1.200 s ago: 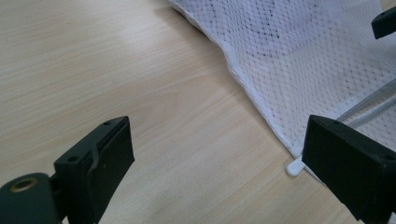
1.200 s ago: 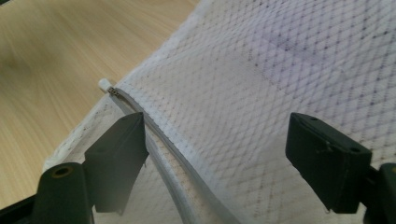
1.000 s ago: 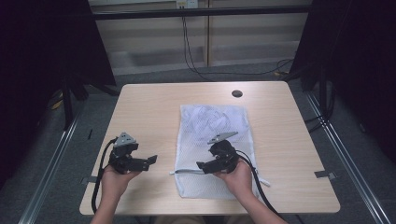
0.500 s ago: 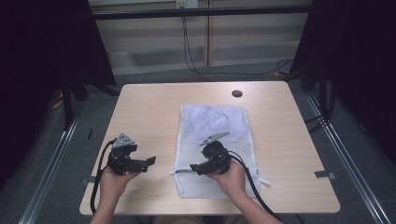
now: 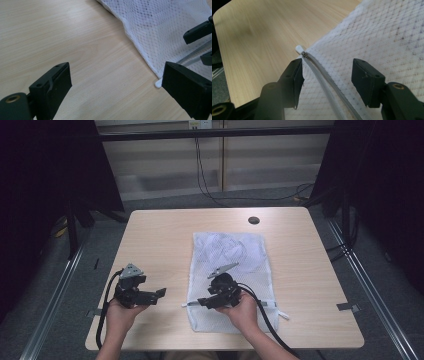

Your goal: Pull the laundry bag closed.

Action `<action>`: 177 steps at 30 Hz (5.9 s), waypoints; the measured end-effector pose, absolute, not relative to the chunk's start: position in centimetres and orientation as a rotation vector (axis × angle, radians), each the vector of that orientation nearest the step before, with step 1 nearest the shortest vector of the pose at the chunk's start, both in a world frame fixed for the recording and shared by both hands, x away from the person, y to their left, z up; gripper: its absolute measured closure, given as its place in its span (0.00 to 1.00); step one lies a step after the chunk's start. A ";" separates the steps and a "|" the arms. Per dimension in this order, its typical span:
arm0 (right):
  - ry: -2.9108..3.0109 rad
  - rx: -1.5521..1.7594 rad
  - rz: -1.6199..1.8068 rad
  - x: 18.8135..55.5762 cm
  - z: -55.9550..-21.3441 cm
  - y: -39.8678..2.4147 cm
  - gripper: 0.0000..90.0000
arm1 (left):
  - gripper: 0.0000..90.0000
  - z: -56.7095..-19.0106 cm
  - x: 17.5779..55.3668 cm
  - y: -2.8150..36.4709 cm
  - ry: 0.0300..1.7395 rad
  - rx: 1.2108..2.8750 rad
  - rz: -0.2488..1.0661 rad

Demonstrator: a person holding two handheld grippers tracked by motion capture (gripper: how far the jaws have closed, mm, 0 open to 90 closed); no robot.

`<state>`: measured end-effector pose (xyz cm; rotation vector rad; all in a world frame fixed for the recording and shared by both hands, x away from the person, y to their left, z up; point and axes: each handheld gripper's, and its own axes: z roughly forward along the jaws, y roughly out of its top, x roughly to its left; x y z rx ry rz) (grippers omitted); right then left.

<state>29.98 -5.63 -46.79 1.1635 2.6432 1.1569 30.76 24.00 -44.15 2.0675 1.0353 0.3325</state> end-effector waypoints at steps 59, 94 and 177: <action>2.785 0.968 1.132 31.2 -48.9 0.1 0.76 | 0.10 -44.5 30.5 25.1 1.091 2.055 0.323; 2.830 0.914 1.115 31.2 -48.3 1.0 0.96 | 0.10 -44.6 30.6 24.9 1.095 2.062 0.311; 2.834 0.806 1.160 29.9 -47.9 -0.7 0.96 | 0.10 -45.2 30.7 24.3 1.080 2.084 0.243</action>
